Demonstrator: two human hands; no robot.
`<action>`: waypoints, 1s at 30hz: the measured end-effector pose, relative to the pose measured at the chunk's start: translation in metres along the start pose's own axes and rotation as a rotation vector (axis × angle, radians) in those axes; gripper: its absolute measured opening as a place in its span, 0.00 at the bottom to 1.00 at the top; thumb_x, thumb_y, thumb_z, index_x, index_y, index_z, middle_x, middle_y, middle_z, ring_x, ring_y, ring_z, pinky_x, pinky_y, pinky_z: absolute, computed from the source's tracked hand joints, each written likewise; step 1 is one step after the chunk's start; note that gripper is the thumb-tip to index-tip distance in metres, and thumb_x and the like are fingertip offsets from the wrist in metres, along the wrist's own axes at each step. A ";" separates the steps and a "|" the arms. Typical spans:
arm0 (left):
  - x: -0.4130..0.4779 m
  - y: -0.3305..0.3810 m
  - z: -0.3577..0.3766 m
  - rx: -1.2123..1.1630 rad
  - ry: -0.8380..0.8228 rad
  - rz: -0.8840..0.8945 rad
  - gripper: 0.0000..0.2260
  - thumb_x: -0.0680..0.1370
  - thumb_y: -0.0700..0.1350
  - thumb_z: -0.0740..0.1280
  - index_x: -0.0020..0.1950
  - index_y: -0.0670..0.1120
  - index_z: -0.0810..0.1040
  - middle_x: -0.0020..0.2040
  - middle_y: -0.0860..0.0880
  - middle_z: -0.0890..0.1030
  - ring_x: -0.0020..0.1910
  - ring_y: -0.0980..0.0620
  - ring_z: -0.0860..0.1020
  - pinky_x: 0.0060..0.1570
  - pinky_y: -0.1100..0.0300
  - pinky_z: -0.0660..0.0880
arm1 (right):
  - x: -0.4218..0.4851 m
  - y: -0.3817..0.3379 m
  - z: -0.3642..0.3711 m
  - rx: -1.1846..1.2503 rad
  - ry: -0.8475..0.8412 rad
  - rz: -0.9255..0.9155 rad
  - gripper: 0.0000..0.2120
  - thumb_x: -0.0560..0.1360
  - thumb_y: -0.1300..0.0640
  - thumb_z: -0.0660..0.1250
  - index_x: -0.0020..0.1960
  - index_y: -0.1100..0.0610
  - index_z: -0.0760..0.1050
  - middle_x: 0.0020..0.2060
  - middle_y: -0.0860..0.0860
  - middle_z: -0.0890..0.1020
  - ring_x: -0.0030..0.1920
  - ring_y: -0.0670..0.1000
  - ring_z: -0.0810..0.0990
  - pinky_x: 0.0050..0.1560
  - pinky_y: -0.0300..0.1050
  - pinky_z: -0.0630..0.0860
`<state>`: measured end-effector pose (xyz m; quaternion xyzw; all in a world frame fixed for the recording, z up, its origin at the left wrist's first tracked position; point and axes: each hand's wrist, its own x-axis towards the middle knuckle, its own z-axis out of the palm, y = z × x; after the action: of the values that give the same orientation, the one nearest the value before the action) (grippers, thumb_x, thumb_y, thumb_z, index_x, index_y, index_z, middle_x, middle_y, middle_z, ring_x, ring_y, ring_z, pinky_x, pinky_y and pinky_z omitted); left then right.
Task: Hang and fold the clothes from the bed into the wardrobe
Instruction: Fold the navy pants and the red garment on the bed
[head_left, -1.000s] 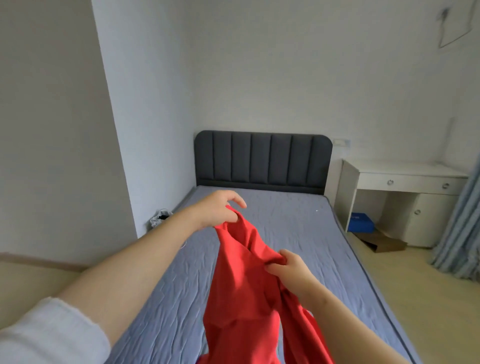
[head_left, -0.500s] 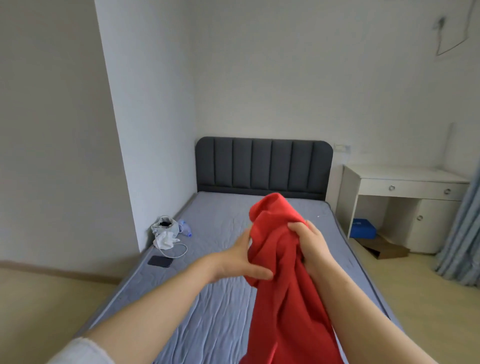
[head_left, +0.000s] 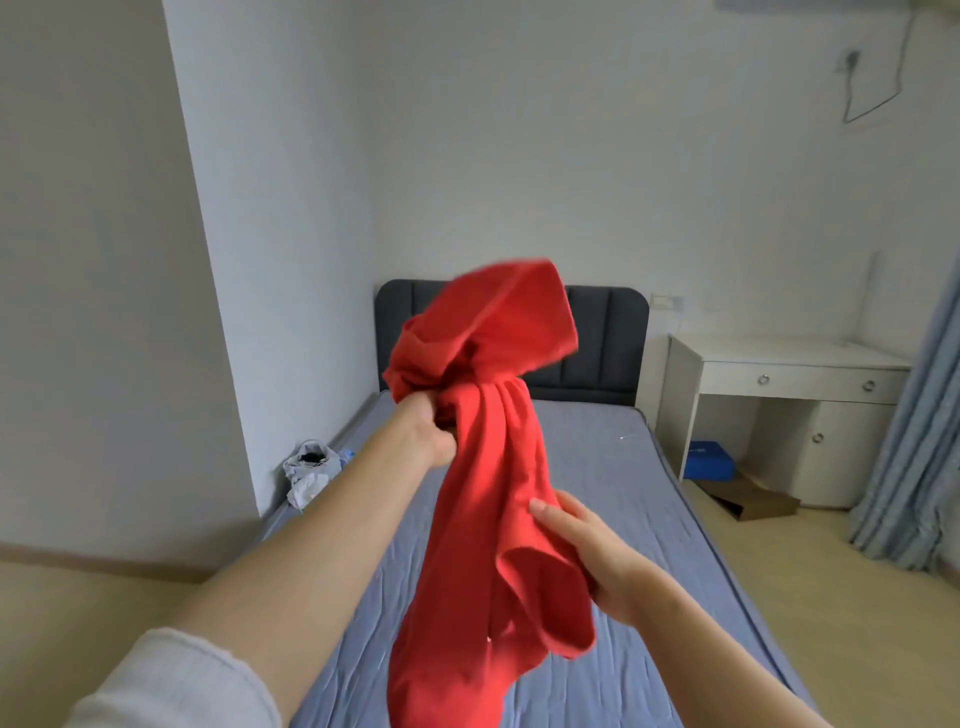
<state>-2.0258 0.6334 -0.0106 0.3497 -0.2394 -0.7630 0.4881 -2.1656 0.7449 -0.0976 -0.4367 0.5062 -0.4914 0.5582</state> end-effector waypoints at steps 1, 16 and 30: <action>0.000 0.003 0.001 -0.016 0.011 0.028 0.11 0.79 0.35 0.58 0.37 0.40 0.72 0.22 0.44 0.77 0.28 0.48 0.75 0.44 0.58 0.78 | -0.001 -0.003 0.003 -0.015 0.006 -0.005 0.13 0.73 0.56 0.67 0.57 0.58 0.76 0.44 0.53 0.84 0.41 0.50 0.82 0.44 0.45 0.80; -0.045 -0.020 -0.045 0.866 -0.484 0.236 0.14 0.76 0.55 0.61 0.62 0.57 0.70 0.58 0.60 0.74 0.52 0.65 0.76 0.51 0.67 0.74 | 0.003 -0.053 0.021 0.918 -0.002 0.005 0.06 0.76 0.59 0.62 0.41 0.58 0.74 0.25 0.57 0.75 0.27 0.53 0.78 0.27 0.45 0.78; -0.039 -0.045 -0.025 0.469 -0.130 0.223 0.09 0.80 0.36 0.56 0.44 0.44 0.73 0.26 0.50 0.76 0.21 0.59 0.73 0.21 0.68 0.72 | -0.026 -0.030 0.030 0.241 -0.007 -0.106 0.21 0.71 0.54 0.68 0.62 0.50 0.70 0.47 0.53 0.80 0.37 0.49 0.84 0.34 0.41 0.79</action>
<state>-2.0219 0.6866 -0.0471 0.3750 -0.4773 -0.6492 0.4584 -2.1394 0.7666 -0.0612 -0.3943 0.4177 -0.5760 0.5817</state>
